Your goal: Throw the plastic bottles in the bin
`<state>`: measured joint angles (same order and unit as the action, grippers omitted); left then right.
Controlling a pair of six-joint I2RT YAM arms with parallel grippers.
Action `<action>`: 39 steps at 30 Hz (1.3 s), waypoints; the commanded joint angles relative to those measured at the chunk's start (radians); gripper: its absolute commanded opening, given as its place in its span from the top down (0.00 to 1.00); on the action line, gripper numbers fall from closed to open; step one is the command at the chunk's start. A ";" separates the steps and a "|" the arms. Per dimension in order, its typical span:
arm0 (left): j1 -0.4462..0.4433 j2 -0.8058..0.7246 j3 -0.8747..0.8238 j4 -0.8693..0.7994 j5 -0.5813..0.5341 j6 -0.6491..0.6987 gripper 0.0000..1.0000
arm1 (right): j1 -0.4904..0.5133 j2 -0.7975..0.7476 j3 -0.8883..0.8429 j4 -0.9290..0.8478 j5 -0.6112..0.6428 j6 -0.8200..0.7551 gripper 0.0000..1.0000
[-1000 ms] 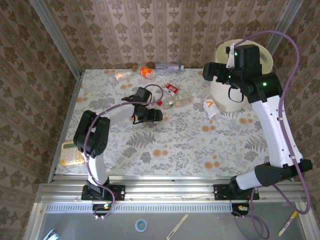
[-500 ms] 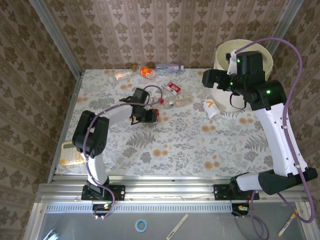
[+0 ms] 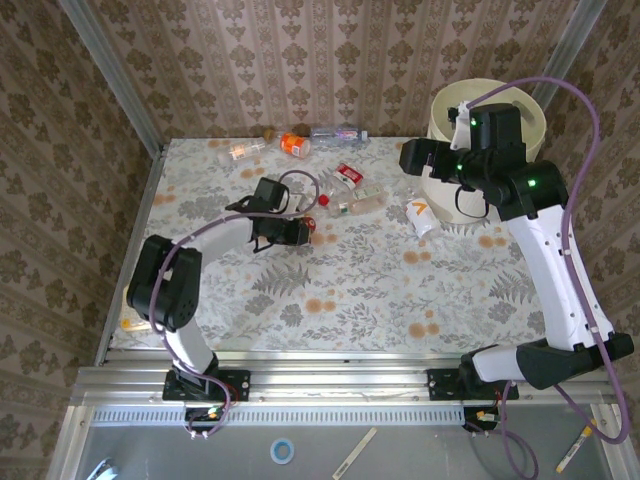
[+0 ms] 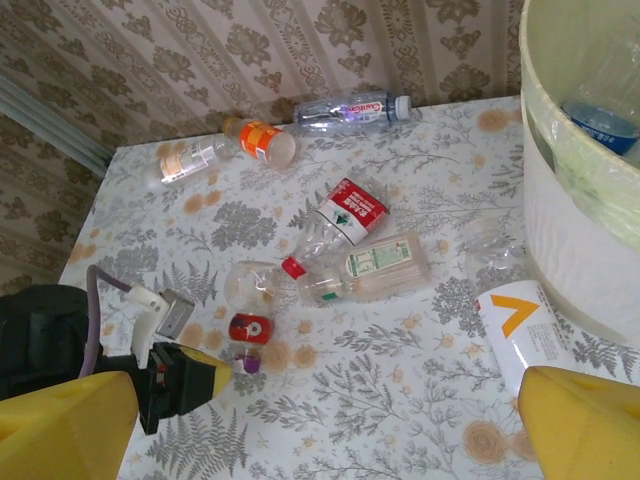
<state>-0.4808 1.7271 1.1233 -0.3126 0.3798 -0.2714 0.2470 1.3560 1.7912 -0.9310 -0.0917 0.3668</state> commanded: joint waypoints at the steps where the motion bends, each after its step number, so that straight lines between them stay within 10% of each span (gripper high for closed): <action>1: 0.007 -0.070 -0.029 0.042 0.040 0.044 0.88 | 0.008 0.001 -0.013 0.019 -0.034 0.021 0.00; 29: -0.039 -0.273 -0.096 0.126 0.075 0.083 0.91 | 0.012 -0.021 -0.077 0.034 -0.103 0.050 0.00; 35: -0.039 -0.160 -0.014 0.004 0.035 0.081 0.39 | 0.012 -0.019 -0.078 0.033 -0.111 0.049 0.00; 39: -0.038 -0.070 0.044 -0.060 -0.036 0.068 0.28 | 0.012 -0.022 -0.077 0.031 -0.115 0.049 0.00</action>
<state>-0.5167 1.6127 1.1217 -0.2794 0.3958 -0.2073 0.2535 1.3544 1.7210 -0.9157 -0.1825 0.4007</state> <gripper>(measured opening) 0.713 0.999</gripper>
